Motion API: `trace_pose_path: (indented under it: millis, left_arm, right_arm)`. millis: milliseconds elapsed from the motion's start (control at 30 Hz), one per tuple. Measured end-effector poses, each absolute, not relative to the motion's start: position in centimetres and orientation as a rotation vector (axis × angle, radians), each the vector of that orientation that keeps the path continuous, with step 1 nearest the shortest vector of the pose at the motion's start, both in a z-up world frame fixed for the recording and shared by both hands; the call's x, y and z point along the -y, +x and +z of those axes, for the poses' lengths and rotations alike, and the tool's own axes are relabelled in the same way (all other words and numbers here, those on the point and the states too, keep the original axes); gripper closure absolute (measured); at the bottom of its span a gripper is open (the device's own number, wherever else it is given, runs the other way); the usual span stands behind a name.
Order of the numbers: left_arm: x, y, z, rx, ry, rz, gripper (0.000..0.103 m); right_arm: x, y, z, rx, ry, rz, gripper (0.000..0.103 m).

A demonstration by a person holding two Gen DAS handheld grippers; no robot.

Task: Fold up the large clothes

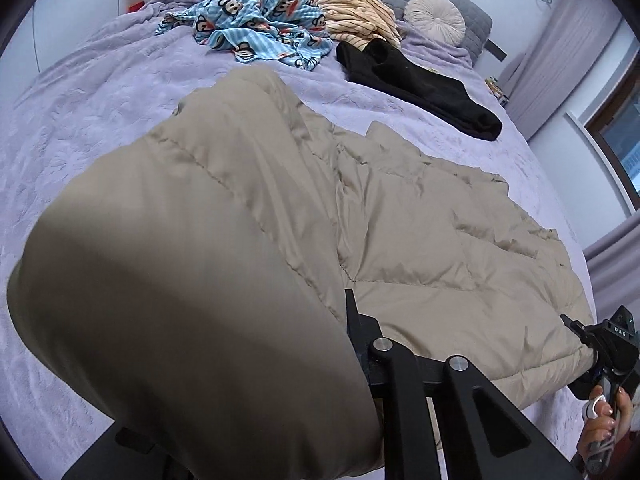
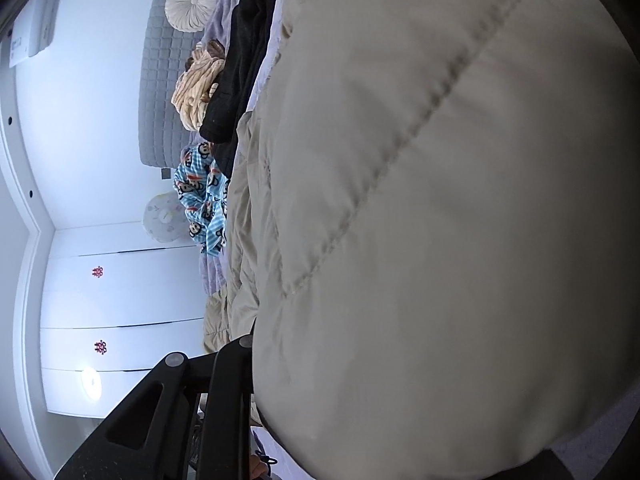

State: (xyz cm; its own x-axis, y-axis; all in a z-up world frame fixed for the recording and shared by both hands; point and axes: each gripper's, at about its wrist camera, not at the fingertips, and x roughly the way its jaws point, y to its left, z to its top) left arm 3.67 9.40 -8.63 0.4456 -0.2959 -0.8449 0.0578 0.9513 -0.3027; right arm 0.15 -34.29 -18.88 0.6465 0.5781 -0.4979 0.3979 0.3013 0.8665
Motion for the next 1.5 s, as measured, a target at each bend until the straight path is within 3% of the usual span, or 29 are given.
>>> trace_pose_path:
  millis: [567, 700, 767, 833, 1233, 1433, 1500]
  left_arm:
    - [-11.6, -9.4, -10.4, -1.373, -0.256, -0.288, 0.084]
    - [-11.8, -9.5, -10.5, -1.41, -0.248, -0.284, 0.084]
    - [-12.1, -9.4, -10.2, -1.426, -0.23, -0.278, 0.074]
    - [-12.5, -9.3, -9.8, -1.439, -0.211, -0.261, 0.071]
    - [-14.6, -11.0, -7.9, -1.479, -0.133, -0.262, 0.071]
    - [-17.5, -11.8, -5.9, -1.457, -0.109, -0.222, 0.071]
    - [-18.3, -11.9, -5.2, -1.43, -0.082, -0.169, 0.071]
  right_arm:
    - [33.7, -10.3, -18.0, -1.095, 1.303, 0.023, 0.079]
    - [33.9, -10.0, -18.4, -1.118, 1.332, -0.024, 0.076]
    - [33.9, -9.5, -18.2, -1.123, 1.326, -0.042, 0.074]
    - [33.9, -8.9, -17.7, -1.135, 1.313, -0.062, 0.069]
    - [34.0, -10.3, -15.8, -1.217, 1.177, -0.194, 0.052]
    - [33.8, -13.3, -12.1, -1.252, 0.922, -0.278, 0.052]
    - [33.7, -15.4, -11.4, -1.248, 0.863, -0.293, 0.06]
